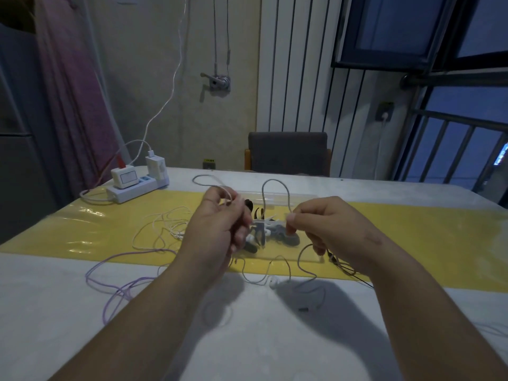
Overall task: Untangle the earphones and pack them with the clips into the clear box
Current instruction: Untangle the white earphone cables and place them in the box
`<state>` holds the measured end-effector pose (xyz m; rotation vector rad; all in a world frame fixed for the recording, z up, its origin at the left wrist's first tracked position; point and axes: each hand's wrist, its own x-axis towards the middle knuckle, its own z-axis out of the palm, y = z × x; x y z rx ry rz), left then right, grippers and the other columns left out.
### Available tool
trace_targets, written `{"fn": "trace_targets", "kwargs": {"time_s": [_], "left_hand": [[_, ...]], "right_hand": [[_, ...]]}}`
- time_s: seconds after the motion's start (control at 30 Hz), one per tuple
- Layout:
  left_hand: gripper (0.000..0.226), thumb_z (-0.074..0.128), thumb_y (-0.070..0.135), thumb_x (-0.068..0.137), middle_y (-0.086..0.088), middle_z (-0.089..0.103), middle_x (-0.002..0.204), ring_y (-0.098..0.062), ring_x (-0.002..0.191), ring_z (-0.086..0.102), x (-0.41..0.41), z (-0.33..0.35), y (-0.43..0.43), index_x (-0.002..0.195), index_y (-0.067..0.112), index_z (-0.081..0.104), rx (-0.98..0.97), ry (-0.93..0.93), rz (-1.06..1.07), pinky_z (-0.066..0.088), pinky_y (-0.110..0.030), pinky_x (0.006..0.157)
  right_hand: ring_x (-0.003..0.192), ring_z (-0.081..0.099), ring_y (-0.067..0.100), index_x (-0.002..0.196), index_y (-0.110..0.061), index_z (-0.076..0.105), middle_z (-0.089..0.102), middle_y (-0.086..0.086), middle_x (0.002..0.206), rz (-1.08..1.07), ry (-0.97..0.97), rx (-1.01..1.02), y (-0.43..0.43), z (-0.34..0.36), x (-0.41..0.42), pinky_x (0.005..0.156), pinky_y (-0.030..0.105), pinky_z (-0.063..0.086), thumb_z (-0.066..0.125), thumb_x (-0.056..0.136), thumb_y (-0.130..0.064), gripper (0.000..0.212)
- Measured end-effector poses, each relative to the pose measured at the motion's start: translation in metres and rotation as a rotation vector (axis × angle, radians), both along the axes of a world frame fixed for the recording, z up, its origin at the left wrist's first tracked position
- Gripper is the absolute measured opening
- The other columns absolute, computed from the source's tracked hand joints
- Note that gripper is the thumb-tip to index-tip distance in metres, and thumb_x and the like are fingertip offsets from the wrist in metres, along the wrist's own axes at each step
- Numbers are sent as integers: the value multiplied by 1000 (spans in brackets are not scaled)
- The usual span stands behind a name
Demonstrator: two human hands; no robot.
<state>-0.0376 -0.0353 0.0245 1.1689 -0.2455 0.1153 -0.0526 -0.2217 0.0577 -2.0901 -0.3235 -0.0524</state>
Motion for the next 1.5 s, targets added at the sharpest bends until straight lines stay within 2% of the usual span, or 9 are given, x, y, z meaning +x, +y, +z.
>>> {"fn": "trace_targets", "kwargs": {"time_s": [0.1, 0.23, 0.4, 0.73, 0.83, 1.07, 1.3, 1.4, 1.5], "left_hand": [[34, 59, 43, 80, 2, 40, 54, -8, 39, 29, -4, -3, -5, 94, 12, 59, 182, -68, -45, 22, -14, 37], [41, 66, 38, 71, -5, 44, 57, -4, 38, 36, -4, -6, -8, 98, 7, 66, 306, -117, -22, 34, -15, 42], [27, 73, 39, 79, -22, 62, 71, -15, 57, 49, 0, -11, -7, 85, 13, 75, 414, -121, -10, 42, -31, 59], [22, 49, 16, 98, 1, 28, 53, -13, 46, 20, 1, 3, 0, 76, 18, 53, -100, 34, 244, 18, -19, 37], [25, 46, 18, 99, 1, 27, 51, -14, 46, 17, 6, 2, 4, 74, 21, 46, -191, 98, 281, 10, -23, 42], [17, 46, 26, 99, 0, 42, 57, -9, 40, 28, 8, 6, 12, 88, 15, 54, -256, 101, 94, 14, -17, 39], [34, 46, 8, 77, -4, 50, 68, -14, 50, 38, 1, 7, 10, 109, 10, 56, -323, 11, -207, 27, -20, 44], [47, 34, -9, 83, -4, 58, 70, -13, 54, 45, 1, 7, 6, 118, 12, 59, -244, 14, -150, 35, -23, 47], [49, 30, -12, 88, -4, 60, 70, -12, 56, 47, 1, 7, 3, 118, 13, 59, -245, 9, -119, 37, -23, 49]], "right_hand": [[51, 38, 18, 71, -16, 74, 44, -10, 46, -21, -12, -57, 3, -4, 2, 53, 33, 36, 64, 91, -30, 27], [54, 36, 20, 73, -23, 74, 48, 13, 66, 52, -10, -105, 6, -7, 2, 54, 29, 30, 65, 89, -37, 23], [49, 34, 16, 73, -17, 74, 38, -2, 47, 104, -25, -132, 11, -5, -1, 48, 24, 26, 63, 91, -30, 25], [58, 49, 11, 58, -13, 64, 56, -4, 57, 45, -143, -24, -6, 3, 1, 60, 26, 40, 63, 72, -21, 16], [68, 56, 23, 61, -14, 66, 63, 4, 68, -25, -281, -32, -12, 6, 1, 65, 37, 45, 66, 73, -31, 21], [62, 50, 9, 70, -21, 62, 53, -7, 61, -295, -384, -197, -5, 4, 3, 60, 33, 41, 53, 87, -54, 38], [70, 51, 17, 93, -28, 60, 53, -4, 77, 91, 89, -122, 3, -8, 3, 64, 31, 39, 71, 73, -41, 26], [60, 50, 9, 94, -23, 65, 57, -7, 72, 24, 88, -208, 6, -10, 3, 57, 24, 39, 60, 93, -26, 6], [52, 47, 15, 87, -18, 67, 71, 0, 67, 13, 95, -175, 16, -12, 3, 53, 28, 39, 51, 100, -29, 24]]}}
